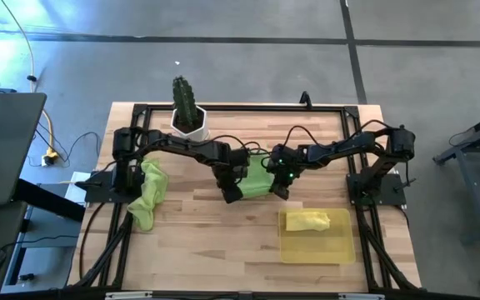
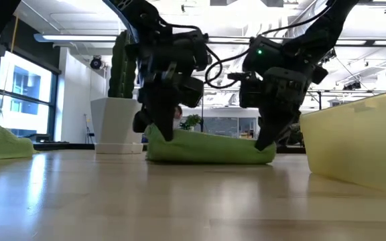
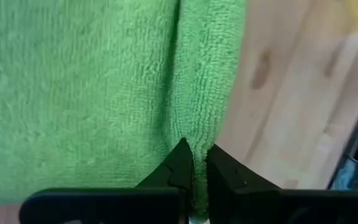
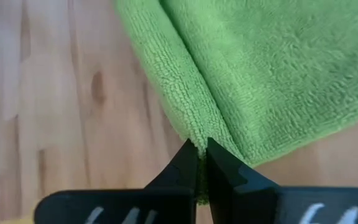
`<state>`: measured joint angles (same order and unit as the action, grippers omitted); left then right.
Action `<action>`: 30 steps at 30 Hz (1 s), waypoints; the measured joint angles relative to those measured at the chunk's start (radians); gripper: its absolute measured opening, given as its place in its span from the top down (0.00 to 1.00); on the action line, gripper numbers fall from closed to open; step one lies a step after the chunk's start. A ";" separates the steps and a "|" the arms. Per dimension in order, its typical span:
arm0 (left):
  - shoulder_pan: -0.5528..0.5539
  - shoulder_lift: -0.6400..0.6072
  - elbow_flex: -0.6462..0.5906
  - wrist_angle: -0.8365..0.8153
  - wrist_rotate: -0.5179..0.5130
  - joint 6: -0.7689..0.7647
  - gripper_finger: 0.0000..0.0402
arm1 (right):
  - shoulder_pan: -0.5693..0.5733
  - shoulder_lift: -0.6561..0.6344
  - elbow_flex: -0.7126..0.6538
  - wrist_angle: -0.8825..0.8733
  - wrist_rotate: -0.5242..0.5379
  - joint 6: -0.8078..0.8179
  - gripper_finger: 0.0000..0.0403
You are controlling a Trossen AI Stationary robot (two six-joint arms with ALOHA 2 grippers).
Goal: Roll microfiber towels into tight, uniform cylinder then place into a basket
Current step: Roll the green towel
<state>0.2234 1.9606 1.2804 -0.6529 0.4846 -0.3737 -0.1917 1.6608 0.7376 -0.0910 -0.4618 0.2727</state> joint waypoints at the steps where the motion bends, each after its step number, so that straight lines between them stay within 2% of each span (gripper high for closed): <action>1: 0.001 0.001 0.000 -0.014 -0.015 -0.008 0.97 | 0.000 0.000 0.000 0.012 0.027 0.000 1.00; 4: 0.000 0.013 0.002 -0.032 -0.104 -0.018 0.97 | 0.004 0.006 0.000 0.032 0.127 0.004 1.00; 7: 0.002 0.012 0.001 -0.051 -0.172 -0.028 0.97 | 0.000 0.033 0.002 0.062 0.175 -0.008 1.00; 12: 0.000 0.016 0.001 -0.077 -0.279 -0.068 0.97 | 0.000 0.084 0.005 0.139 0.185 -0.011 1.00; 15: 0.000 0.027 0.003 -0.083 -0.295 -0.070 0.97 | 0.000 0.096 0.005 0.160 0.193 -0.025 1.00; 20: -0.009 0.033 0.004 -0.085 -0.268 -0.056 0.97 | 0.000 0.081 0.005 0.156 0.194 -0.071 0.97; 22: -0.010 0.035 0.003 -0.082 -0.217 -0.041 0.97 | -0.001 0.079 0.028 0.106 0.164 -0.102 0.96; 26: -0.014 0.041 0.000 -0.085 -0.088 0.012 0.97 | 0.020 0.079 0.107 -0.057 0.119 -0.233 0.86; 30: -0.016 0.041 -0.010 -0.092 -0.047 0.048 0.97 | 0.046 0.080 0.222 -0.281 0.157 -0.402 0.73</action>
<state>0.2073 2.0018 1.2704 -0.7445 0.4379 -0.3257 -0.1454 1.7409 0.9598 -0.3721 -0.3051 -0.1297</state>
